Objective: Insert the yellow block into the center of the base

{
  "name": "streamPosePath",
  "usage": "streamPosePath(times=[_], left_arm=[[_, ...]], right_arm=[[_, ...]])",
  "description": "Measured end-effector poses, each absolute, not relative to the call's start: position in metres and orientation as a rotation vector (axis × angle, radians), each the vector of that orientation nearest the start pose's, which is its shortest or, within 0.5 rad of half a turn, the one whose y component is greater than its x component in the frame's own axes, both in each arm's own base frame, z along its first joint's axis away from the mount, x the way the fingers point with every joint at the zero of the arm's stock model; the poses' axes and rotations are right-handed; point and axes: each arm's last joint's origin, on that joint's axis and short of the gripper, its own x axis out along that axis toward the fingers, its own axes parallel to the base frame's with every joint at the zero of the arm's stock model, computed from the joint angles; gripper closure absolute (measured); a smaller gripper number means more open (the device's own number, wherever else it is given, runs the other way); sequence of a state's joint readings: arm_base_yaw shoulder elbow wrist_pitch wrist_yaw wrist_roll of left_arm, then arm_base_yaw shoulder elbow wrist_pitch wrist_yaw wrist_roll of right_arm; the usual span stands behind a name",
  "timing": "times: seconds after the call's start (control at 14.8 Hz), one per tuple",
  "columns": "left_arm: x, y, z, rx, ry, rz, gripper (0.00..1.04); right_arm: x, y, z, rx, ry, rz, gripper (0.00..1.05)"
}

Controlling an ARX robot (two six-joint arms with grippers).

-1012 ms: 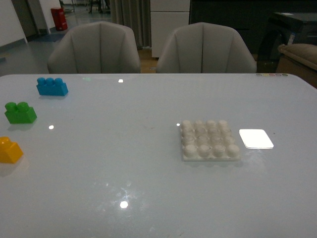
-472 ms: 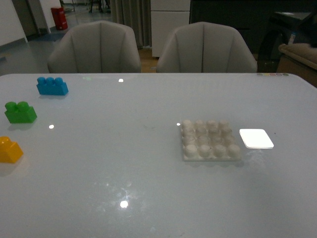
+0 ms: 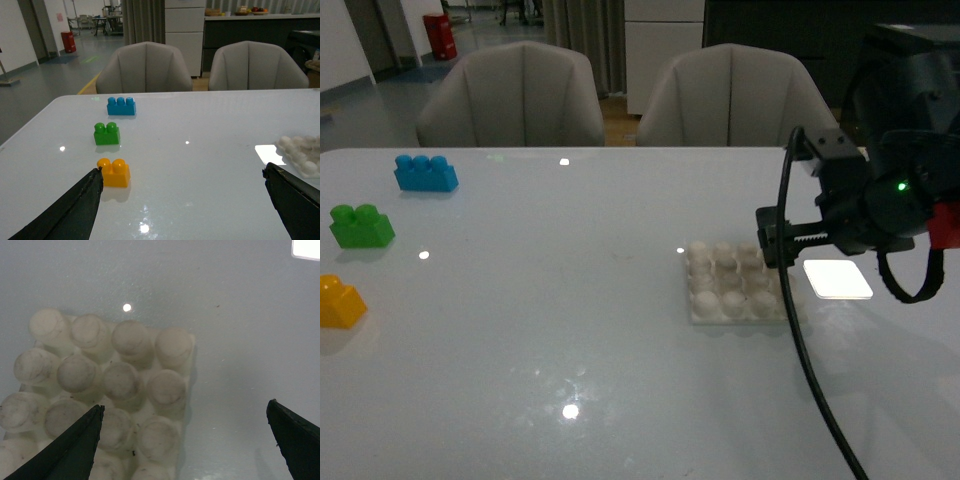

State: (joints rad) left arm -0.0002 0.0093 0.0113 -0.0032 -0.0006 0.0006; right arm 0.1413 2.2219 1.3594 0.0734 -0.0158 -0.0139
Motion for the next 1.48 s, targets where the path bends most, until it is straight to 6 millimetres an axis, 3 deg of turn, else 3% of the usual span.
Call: streamPosePath(times=[0.27,0.54,1.15,1.42,1.48], left_arm=[[0.098,0.000,0.166,0.001,0.001,0.000,0.07],[0.098,0.000,0.166,0.001,0.001,0.000,0.07],[0.098,0.000,0.166,0.001,0.001,0.000,0.07],[0.098,0.000,0.166,0.001,0.001,0.000,0.07],[0.098,0.000,0.166,0.001,0.001,0.000,0.07]], right_arm=[[0.460,0.074,0.095,0.006,0.831,0.148,0.06],[0.458,0.075,0.078,0.044,0.883,0.137,0.06],[0.455,0.081,0.064,0.101,0.929,0.133,0.06],[0.454,0.090,0.064,0.092,0.924,0.132,0.06],[0.456,0.102,0.063,0.095,0.923,0.150,0.06]])
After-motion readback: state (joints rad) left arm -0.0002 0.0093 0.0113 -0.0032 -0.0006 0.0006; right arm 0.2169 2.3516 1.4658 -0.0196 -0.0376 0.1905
